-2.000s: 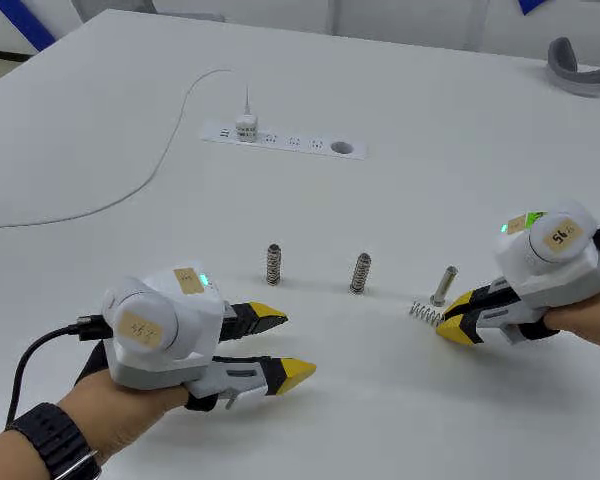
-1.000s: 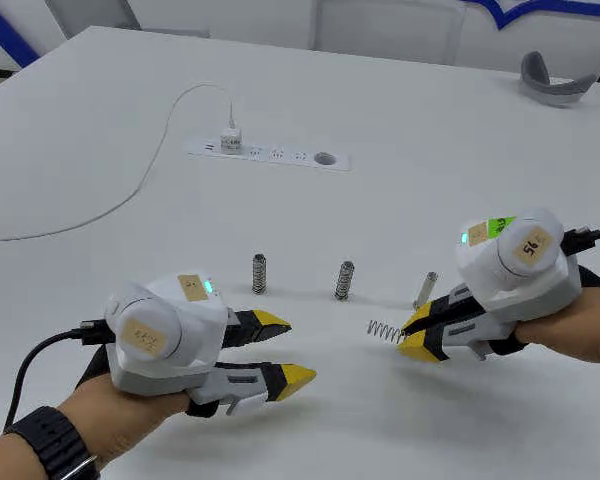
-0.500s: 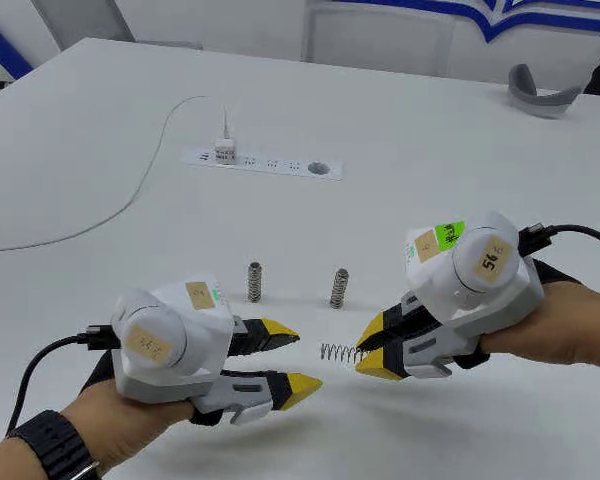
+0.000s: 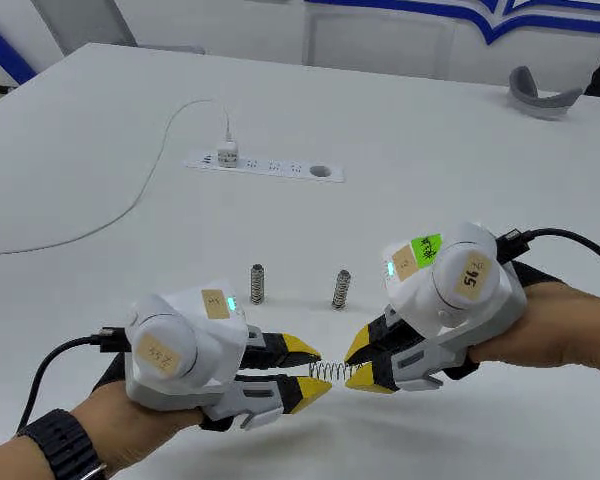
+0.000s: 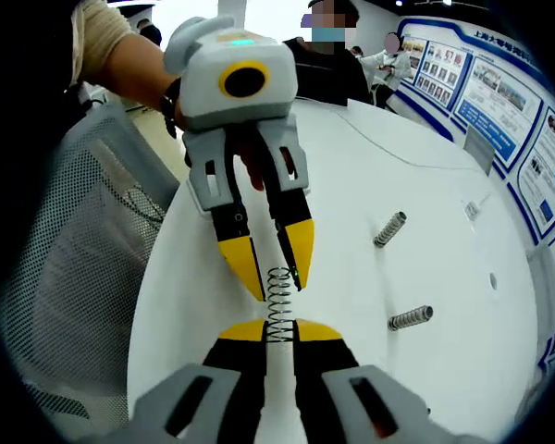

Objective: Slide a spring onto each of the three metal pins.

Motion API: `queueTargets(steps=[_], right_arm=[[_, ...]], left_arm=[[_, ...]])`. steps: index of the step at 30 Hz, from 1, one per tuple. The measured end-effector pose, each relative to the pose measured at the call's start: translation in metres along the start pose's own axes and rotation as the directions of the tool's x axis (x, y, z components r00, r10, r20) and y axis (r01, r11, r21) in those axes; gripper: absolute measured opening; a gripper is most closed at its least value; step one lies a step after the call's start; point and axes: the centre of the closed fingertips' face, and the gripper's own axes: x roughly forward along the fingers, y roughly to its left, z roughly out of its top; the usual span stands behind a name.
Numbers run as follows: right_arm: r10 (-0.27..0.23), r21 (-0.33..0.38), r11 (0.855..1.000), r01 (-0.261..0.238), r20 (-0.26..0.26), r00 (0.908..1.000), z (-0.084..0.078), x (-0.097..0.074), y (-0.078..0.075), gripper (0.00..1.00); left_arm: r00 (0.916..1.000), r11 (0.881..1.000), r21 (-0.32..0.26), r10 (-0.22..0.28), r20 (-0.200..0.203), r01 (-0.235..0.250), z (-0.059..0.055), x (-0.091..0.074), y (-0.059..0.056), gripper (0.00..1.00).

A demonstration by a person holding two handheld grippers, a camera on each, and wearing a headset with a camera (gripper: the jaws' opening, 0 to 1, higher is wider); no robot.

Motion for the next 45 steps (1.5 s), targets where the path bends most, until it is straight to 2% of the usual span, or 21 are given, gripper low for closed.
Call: queueTargets(steps=[14,23,25,26,30,34,36,40,45], right_arm=[[-0.002,-0.025,1.0,0.002,0.0,1.0,0.01,-0.008,0.002,0.12],[0.008,-0.056,0.998,-0.006,0.029,0.9996,0.027,-0.016,0.003,0.11],[0.008,-0.063,0.998,-0.005,0.045,0.9989,0.035,-0.018,0.003,0.09],[0.004,-0.066,0.998,-0.002,0.04,0.9992,0.034,-0.019,0.003,0.03],[-0.001,-0.065,0.998,0.005,0.059,0.9983,0.04,-0.018,-0.002,0.02],[-0.013,-0.055,0.998,0.017,0.061,0.998,0.038,-0.02,-0.005,0.03],[-0.018,-0.036,0.999,0.021,0.07,0.9974,0.035,-0.022,-0.007,0.07],[-0.013,0.003,1.0,0.013,0.047,0.9988,0.021,-0.024,-0.007,0.16],[-0.013,0.029,1.0,0.012,0.027,0.9995,0.007,-0.021,-0.009,0.19]], left_arm=[[0.9999,0.999,0.031,-0.004,-0.016,0.005,-0.004,0.001,-0.002,0.12],[0.9998,0.999,0.039,-0.008,-0.018,0.008,-0.004,0.002,-0.002,0.11],[0.9998,0.999,0.039,-0.01,-0.018,0.011,-0.004,0.003,-0.003,0.11],[0.9997,0.999,0.038,-0.015,-0.017,0.016,-0.004,0.003,-0.004,0.11],[0.9997,0.999,0.04,-0.019,-0.017,0.02,-0.004,0.004,-0.007,0.11],[0.9998,0.999,0.036,-0.015,-0.015,0.016,-0.004,0.004,-0.007,0.11],[0.9997,0.999,0.04,-0.013,-0.02,0.014,-0.004,0.003,-0.006,0.11],[0.9999,0.999,0.041,-0.001,-0.013,0.002,-0.002,0.0,-0.002,0.1],[1.0,0.999,0.034,0.005,0.0,-0.005,0.001,-0.001,0.0,0.1]])
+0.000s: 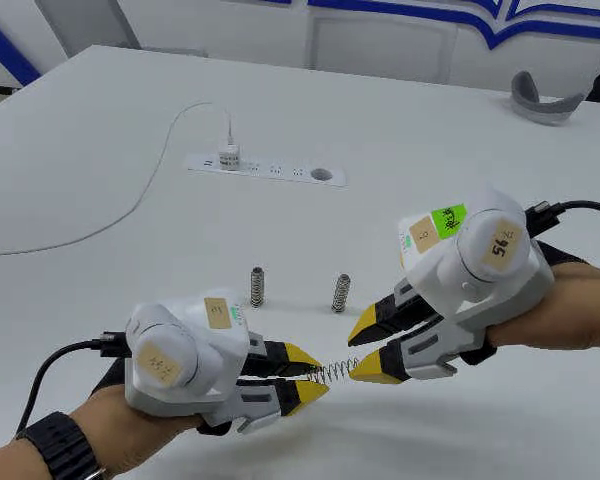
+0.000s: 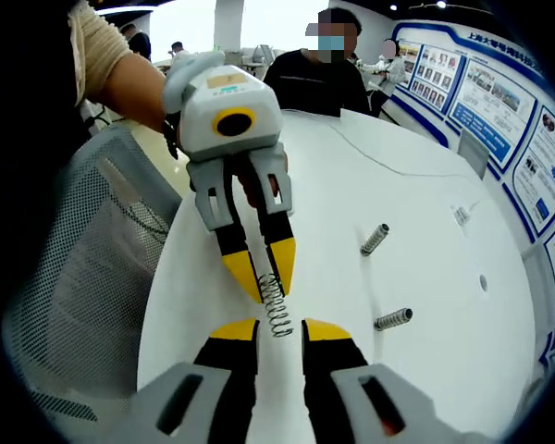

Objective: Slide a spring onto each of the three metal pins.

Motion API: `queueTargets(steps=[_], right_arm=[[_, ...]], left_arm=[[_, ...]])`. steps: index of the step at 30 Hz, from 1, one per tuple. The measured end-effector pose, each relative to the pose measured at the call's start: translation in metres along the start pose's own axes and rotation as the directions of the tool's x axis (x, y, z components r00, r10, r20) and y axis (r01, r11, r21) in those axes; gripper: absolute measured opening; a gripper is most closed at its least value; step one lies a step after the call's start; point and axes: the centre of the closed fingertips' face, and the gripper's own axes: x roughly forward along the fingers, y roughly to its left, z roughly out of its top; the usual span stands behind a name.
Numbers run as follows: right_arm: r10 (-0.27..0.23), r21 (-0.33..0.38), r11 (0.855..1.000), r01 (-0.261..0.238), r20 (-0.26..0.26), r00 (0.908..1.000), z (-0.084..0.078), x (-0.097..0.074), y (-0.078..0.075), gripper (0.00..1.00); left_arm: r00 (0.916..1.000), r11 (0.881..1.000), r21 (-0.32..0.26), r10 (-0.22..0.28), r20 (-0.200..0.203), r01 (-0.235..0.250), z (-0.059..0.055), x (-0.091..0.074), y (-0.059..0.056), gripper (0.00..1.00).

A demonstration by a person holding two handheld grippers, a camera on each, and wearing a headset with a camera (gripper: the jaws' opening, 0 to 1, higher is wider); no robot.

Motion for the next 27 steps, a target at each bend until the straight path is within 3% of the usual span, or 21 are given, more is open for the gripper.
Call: queueTargets(steps=[4,12,27], right_arm=[[0.006,0.03,1.0,-0.006,-0.009,0.9999,-0.009,0.006,-0.001,0.19],[0.018,0.031,0.999,-0.018,0.01,0.9998,-0.008,0.009,0.003,0.13],[0.014,0.011,1.0,-0.015,0.098,0.9951,0.027,-0.006,0.007,0.13]], left_arm=[[0.9999,1.0,-0.002,-0.002,0.011,0.002,0.003,0.0,-0.001,0.1],[0.9997,1.0,0.002,-0.009,0.021,0.009,0.007,0.001,-0.004,0.1],[0.9998,1.0,0.001,-0.006,0.019,0.006,0.007,0.002,-0.004,0.1]])
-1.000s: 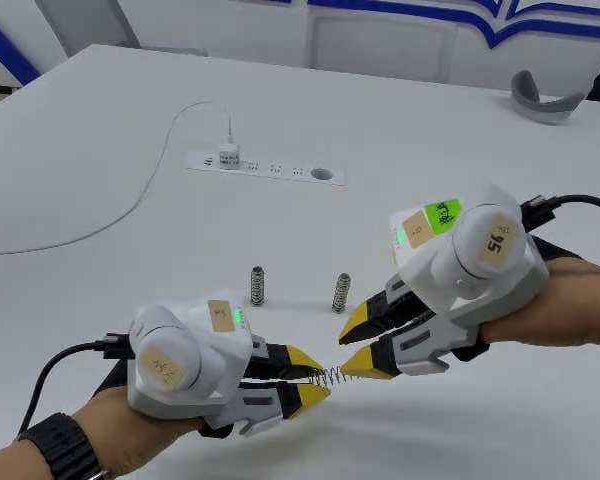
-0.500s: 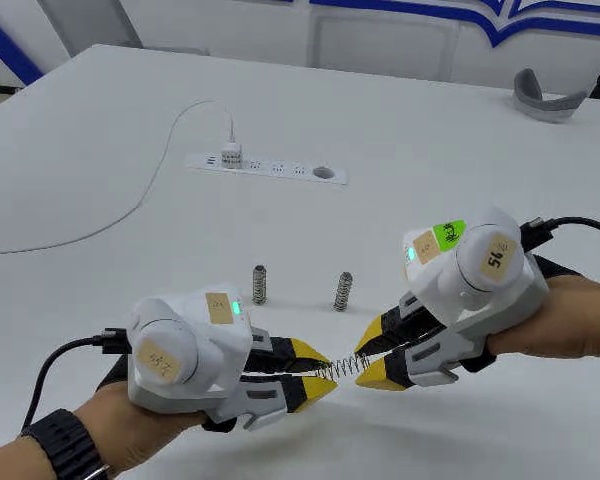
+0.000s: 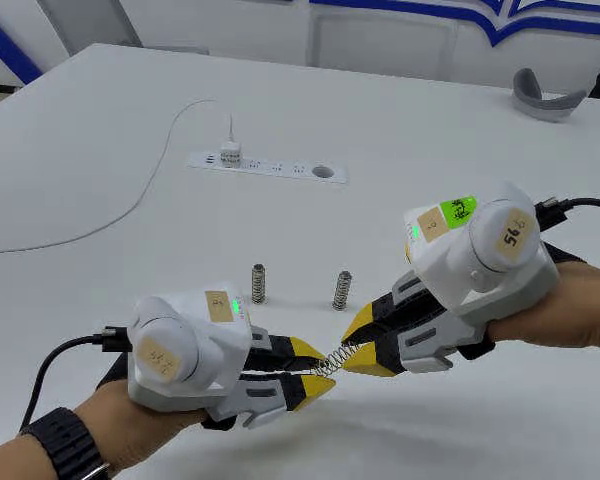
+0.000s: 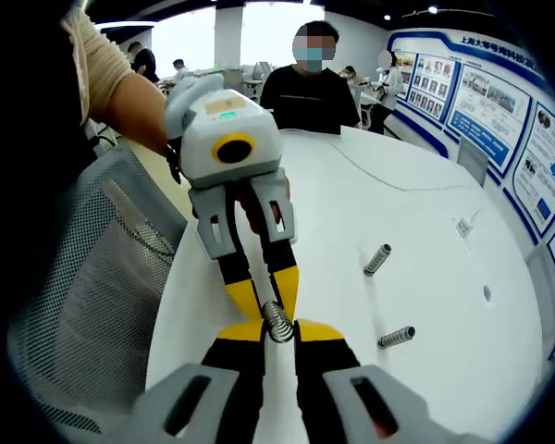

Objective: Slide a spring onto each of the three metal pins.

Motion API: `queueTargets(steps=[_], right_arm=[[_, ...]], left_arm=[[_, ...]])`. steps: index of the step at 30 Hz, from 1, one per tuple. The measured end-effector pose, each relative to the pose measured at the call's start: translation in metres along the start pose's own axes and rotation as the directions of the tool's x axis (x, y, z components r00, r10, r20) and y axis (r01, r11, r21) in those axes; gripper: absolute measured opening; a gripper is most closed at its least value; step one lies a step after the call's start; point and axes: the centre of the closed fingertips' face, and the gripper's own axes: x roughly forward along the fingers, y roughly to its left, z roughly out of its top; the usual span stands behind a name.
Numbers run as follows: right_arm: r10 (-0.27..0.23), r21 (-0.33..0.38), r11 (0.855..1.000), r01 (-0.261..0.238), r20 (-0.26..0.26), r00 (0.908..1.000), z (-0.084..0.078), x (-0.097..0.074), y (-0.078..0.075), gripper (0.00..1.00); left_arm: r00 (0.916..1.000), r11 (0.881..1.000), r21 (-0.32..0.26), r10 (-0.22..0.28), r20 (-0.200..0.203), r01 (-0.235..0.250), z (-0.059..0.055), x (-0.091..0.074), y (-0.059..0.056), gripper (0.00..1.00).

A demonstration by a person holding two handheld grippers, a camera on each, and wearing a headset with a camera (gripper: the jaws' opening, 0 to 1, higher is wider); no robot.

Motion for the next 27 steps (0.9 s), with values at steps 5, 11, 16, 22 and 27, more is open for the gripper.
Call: queueTargets(steps=[5,11,16,22,27], right_arm=[[0.007,-0.005,1.0,-0.007,0.038,0.9993,0.013,0.002,0.001,0.13],[0.004,-0.012,1.0,-0.004,0.055,0.9985,0.019,0.006,0.002,0.12],[-0.009,0.005,1.0,0.008,0.061,0.9981,0.017,0.005,-0.001,0.14],[-0.028,0.04,0.999,0.025,0.084,0.9961,0.014,0.001,-0.003,0.15],[-0.034,0.081,0.996,0.024,0.125,0.9916,0.016,0.002,-0.003,0.15]], left_arm=[[1.0,1.0,0.0,0.002,0.003,-0.002,0.001,0.0,0.001,0.1],[1.0,1.0,-0.004,0.007,0.004,-0.007,0.001,0.001,0.001,0.1],[0.9999,1.0,-0.008,0.01,0.011,-0.01,0.002,0.0,0.002,0.1],[0.9991,0.999,-0.05,0.019,0.038,-0.018,0.004,-0.002,0.005,0.1],[0.9988,0.998,-0.059,0.024,0.043,-0.021,0.005,-0.002,0.007,0.1]])
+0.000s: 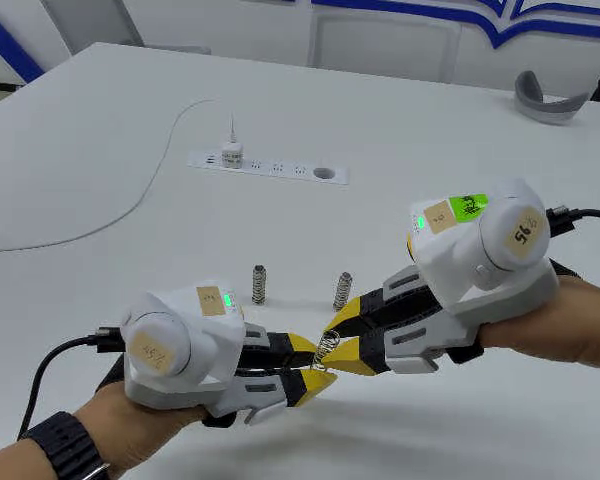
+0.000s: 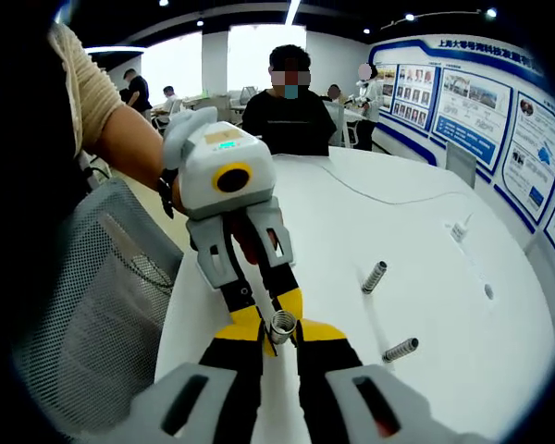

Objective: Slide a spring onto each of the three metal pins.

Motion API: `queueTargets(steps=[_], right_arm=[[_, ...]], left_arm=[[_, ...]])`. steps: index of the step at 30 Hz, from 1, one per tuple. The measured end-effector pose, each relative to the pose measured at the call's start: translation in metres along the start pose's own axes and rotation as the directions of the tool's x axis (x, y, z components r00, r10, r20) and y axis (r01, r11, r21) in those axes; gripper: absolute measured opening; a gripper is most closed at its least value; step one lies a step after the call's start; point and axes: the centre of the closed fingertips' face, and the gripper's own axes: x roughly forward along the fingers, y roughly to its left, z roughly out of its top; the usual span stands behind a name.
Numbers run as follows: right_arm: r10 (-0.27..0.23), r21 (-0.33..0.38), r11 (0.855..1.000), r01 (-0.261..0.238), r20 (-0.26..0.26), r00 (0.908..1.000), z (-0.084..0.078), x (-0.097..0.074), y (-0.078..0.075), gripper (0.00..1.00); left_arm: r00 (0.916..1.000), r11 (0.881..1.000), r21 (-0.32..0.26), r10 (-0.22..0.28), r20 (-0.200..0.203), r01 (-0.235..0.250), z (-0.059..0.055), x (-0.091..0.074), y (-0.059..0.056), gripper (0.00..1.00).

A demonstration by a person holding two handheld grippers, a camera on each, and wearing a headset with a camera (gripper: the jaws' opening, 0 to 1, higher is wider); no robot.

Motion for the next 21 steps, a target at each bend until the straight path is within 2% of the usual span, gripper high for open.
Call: queueTargets(steps=[5,21], right_arm=[[-0.005,0.019,1.0,0.004,0.034,0.9994,0.005,0.001,-0.001,0.13],[-0.024,0.009,1.0,0.024,0.05,0.9985,0.011,0.001,-0.004,0.12]], left_arm=[[1.0,1.0,-0.004,-0.002,0.0,0.002,0.0,0.0,-0.001,0.1],[0.9996,1.0,-0.002,0.022,0.017,-0.022,0.005,0.002,0.003,0.11]])
